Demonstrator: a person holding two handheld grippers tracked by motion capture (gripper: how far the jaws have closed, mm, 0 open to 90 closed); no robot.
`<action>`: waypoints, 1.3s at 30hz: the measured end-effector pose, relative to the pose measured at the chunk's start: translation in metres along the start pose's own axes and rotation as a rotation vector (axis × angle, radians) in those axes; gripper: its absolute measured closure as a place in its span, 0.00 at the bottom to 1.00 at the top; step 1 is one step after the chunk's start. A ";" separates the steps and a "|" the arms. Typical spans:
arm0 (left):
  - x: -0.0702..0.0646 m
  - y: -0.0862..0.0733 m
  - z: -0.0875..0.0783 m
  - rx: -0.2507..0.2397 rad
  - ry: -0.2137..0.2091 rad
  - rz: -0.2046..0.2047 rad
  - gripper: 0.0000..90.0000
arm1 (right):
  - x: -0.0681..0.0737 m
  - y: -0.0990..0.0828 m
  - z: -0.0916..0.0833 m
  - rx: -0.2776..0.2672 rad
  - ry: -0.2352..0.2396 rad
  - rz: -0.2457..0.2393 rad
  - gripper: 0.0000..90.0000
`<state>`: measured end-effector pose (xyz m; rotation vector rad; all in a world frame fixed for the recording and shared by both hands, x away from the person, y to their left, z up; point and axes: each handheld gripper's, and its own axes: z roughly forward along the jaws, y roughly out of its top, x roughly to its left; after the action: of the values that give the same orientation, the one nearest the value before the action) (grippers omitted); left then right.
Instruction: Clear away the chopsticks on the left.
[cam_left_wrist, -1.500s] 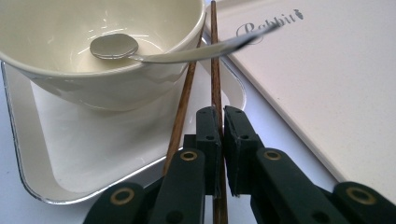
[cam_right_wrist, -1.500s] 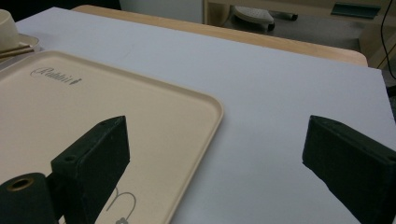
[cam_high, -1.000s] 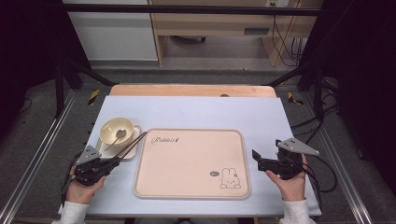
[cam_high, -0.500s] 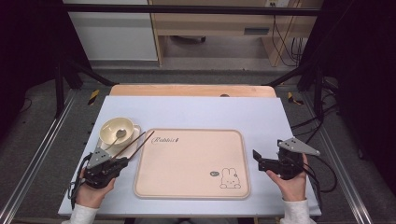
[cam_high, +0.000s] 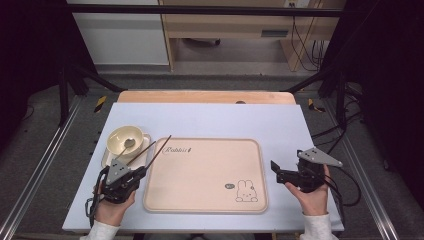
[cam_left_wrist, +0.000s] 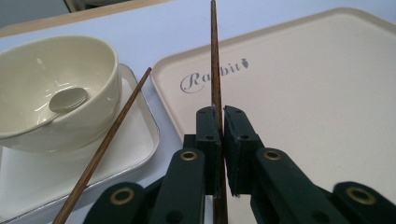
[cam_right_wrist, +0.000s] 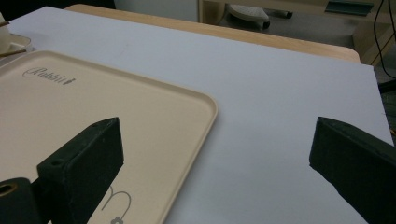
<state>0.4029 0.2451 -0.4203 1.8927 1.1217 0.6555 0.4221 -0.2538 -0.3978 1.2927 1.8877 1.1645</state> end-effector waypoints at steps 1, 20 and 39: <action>-0.002 0.001 0.000 -0.005 0.004 -0.006 0.95 | 0.000 0.000 0.000 0.000 0.000 0.000 0.04; -0.035 0.029 0.010 -0.071 0.067 -0.041 0.95 | 0.001 -0.001 0.001 0.004 -0.003 -0.004 0.04; -0.047 -0.001 0.021 -0.142 0.184 -0.282 0.95 | 0.002 -0.002 0.002 0.006 -0.005 -0.007 0.04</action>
<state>0.3965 0.1959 -0.4333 1.5415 1.3899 0.7379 0.4223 -0.2514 -0.4005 1.2897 1.8926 1.1516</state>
